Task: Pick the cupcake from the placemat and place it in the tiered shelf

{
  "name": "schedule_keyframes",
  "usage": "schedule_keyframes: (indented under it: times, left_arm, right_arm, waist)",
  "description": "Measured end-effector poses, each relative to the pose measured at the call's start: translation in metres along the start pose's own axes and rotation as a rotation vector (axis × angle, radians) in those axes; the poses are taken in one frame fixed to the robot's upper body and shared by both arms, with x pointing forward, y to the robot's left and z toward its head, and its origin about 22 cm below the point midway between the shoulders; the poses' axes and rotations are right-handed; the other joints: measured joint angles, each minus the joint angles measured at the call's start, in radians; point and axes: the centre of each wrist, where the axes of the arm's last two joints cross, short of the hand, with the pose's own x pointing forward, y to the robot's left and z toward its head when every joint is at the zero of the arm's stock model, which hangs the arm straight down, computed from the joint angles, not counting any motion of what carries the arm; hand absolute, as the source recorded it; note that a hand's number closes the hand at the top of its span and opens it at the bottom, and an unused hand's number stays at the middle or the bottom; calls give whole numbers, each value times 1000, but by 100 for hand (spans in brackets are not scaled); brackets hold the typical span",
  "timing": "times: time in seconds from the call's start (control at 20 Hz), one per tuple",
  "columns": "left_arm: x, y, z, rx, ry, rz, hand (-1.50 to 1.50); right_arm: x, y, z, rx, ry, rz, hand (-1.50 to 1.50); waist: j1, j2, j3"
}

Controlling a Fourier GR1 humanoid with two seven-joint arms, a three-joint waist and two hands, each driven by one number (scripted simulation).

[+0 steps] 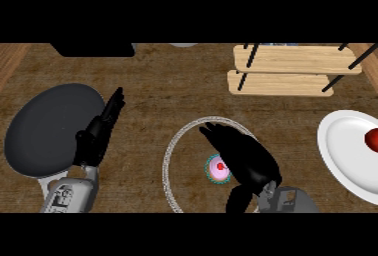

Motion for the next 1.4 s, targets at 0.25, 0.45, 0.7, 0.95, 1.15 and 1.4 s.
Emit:
schedule_keyframes:
  times: [0.25, 0.45, 0.7, 0.95, 1.15, 1.4]
  left_arm:
    - [-1, 1, 3, -2, -6, 1, 0]
    - [-5, 5, 5, -1, -6, -5, 0]
    - [-5, 4, 8, -2, -7, 2, 0]
    - [-1, 3, 5, -6, 1, 5, 0]
    - [-2, 3, 3, -5, 2, 7, 0]
    - [-2, 3, 6, -11, -3, 3, 0]
  right_arm:
    - [-9, 5, -11, 13, -2, 1, -150]
    - [-13, 23, -16, 22, -6, 0, -150]
    - [-20, 25, -24, 43, -3, 12, 150]
    - [-21, 23, -25, 57, -35, 84, 150]
    - [-21, 31, -23, 19, -67, 118, 150]
    - [-17, 37, -19, -29, -36, 92, 150]
  waist:
    - [1, 0, 0]
    - [1, 0, 0]
    - [1, 0, 0]
    - [1, -2, 0]
    - [1, -3, -1]
    - [1, -3, -1]
